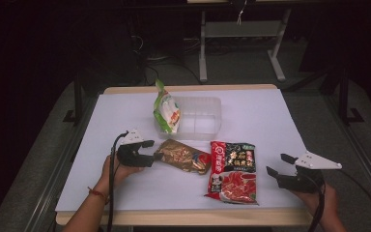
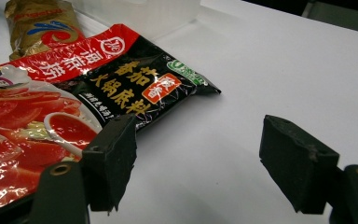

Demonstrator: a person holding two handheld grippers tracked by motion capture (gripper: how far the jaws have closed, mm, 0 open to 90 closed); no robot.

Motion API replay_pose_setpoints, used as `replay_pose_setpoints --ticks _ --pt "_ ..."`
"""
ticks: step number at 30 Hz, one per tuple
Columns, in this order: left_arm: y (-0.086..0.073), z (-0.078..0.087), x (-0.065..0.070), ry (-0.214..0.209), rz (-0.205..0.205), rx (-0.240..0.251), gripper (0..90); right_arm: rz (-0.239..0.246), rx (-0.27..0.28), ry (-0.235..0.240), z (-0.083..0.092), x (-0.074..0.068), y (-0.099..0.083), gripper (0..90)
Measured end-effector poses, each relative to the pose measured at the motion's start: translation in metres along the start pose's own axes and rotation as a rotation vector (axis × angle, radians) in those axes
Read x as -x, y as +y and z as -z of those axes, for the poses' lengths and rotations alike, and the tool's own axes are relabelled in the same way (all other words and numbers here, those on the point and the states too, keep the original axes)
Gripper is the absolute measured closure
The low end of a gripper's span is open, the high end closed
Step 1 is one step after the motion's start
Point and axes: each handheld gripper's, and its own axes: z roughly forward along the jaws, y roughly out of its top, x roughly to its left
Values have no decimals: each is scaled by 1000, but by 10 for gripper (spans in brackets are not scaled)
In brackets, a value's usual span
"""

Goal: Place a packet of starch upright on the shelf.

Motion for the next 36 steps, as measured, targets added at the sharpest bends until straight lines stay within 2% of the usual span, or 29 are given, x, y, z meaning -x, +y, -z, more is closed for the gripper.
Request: replay_pose_setpoints --ticks 2,5,7,10,16,21,26,28,30,32,34,35,36 --pt "-2 -2 1 32 16 -19 300 5 4 3 -1 0 1 255" --pt "-5 -3 -2 26 53 -19 283 12 6 9 -2 -2 3 255" --pt "-7 -4 -3 2 79 -25 275 16 7 12 -3 -3 4 254" --pt "-8 -7 -4 -20 90 -28 275 16 7 13 -4 -3 5 251" --pt "-10 -17 -2 -21 94 -74 274 12 4 11 -4 -2 4 250" --pt "-10 -26 -1 -41 112 -101 226 12 5 9 -2 -2 3 251" --pt "-8 -31 1 -62 147 -87 200 8 7 9 -1 -2 3 250" --pt "-8 -32 0 -98 157 -79 200 8 6 9 -1 -2 3 250" --pt "-8 -32 -2 -133 164 -71 208 3 4 9 -1 -2 2 250" --pt "-8 -33 -4 -136 177 -69 239 -2 3 8 -1 -2 2 248" --pt "-7 -33 -5 -163 184 -45 250 0 2 7 -1 -1 1 248" --pt "-7 -33 -4 -167 185 -38 339 1 5 5 -1 -1 1 249" --pt "-6 -33 -3 -155 178 -37 376 1 5 6 -1 -1 2 248"
